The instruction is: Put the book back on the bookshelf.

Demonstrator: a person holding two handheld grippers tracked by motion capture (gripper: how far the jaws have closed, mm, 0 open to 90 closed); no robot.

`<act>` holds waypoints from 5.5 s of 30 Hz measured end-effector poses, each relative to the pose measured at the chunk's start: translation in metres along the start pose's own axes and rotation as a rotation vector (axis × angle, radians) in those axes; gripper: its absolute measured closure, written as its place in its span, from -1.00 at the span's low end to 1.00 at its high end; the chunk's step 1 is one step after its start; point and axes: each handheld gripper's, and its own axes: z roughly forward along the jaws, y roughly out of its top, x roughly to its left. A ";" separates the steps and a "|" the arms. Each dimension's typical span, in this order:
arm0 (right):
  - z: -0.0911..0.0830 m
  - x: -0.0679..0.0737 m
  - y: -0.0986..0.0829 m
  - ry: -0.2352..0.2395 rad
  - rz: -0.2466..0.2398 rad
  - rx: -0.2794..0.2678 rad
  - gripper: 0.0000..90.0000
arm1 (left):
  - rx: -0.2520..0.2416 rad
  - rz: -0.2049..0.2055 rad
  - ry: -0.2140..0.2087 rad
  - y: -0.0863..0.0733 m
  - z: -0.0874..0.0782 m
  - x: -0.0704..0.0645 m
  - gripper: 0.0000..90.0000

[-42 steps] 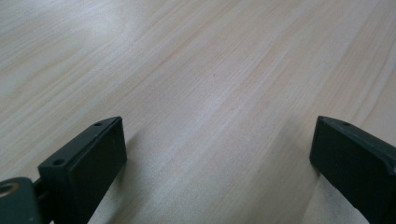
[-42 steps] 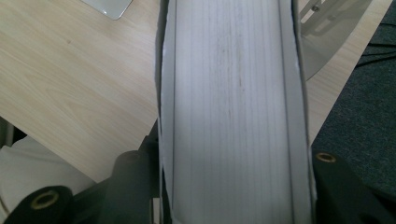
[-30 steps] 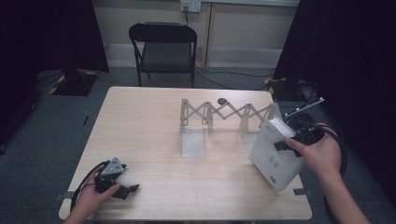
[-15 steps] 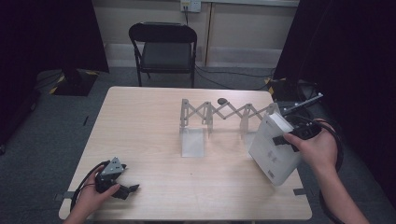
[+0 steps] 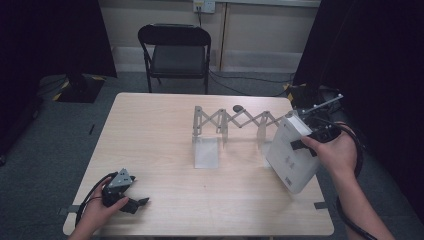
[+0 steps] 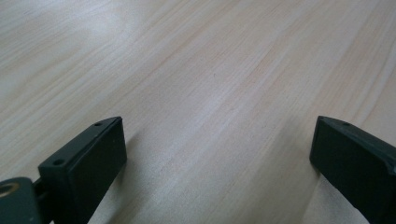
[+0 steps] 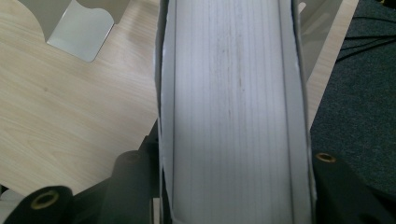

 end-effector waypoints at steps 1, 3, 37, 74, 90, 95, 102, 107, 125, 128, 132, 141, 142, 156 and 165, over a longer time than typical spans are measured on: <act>0.000 0.000 0.001 -0.001 0.002 0.000 0.19 | 0.000 0.000 0.000 0.000 0.000 0.000 -0.92; 0.002 -0.001 0.003 0.000 0.005 -0.002 0.19 | 0.000 0.000 0.000 0.000 0.000 0.000 -0.92; 0.017 -0.010 0.029 -0.036 0.096 -0.006 0.19 | 0.000 0.000 0.000 0.000 0.000 0.000 -0.92; 0.031 -0.021 0.040 -0.085 0.172 -0.017 0.19 | 0.000 0.000 0.000 0.000 0.000 0.000 -0.92; 0.036 -0.025 0.043 -0.111 0.208 -0.016 0.19 | 0.000 0.000 0.000 0.000 0.000 0.000 -0.92; 0.039 -0.025 0.043 -0.120 0.222 -0.015 0.19 | 0.000 0.000 0.000 0.000 0.000 0.000 -0.92; 0.044 -0.024 0.047 -0.130 0.227 -0.016 0.19 | 0.001 0.001 0.001 0.000 0.000 0.000 -0.92; 0.048 -0.023 0.050 -0.137 0.227 -0.008 0.19 | 0.000 0.000 0.000 0.000 0.000 0.000 -0.92; 0.058 -0.023 0.056 -0.150 0.226 -0.002 0.19 | 0.001 0.002 0.003 0.000 0.000 0.000 -0.92; 0.061 -0.022 0.057 -0.157 0.225 0.002 0.19 | 0.000 0.002 0.003 0.000 0.000 0.000 -0.92; 0.063 -0.023 0.057 -0.150 0.231 -0.001 0.19 | 0.001 0.002 0.003 0.000 0.000 0.000 -0.92; 0.067 -0.024 0.060 -0.153 0.230 0.001 0.19 | 0.001 0.002 0.003 0.000 0.000 0.000 -0.92; 0.067 -0.024 0.060 -0.152 0.230 -0.001 0.19 | 0.001 0.002 0.003 0.000 0.000 0.000 -0.92; 0.071 -0.026 0.058 -0.157 0.259 -0.010 0.19 | 0.001 0.002 0.003 0.000 0.000 0.000 -0.92; 0.072 -0.024 0.059 -0.161 0.257 -0.010 0.19 | 0.001 0.002 0.003 0.000 0.000 0.000 -0.92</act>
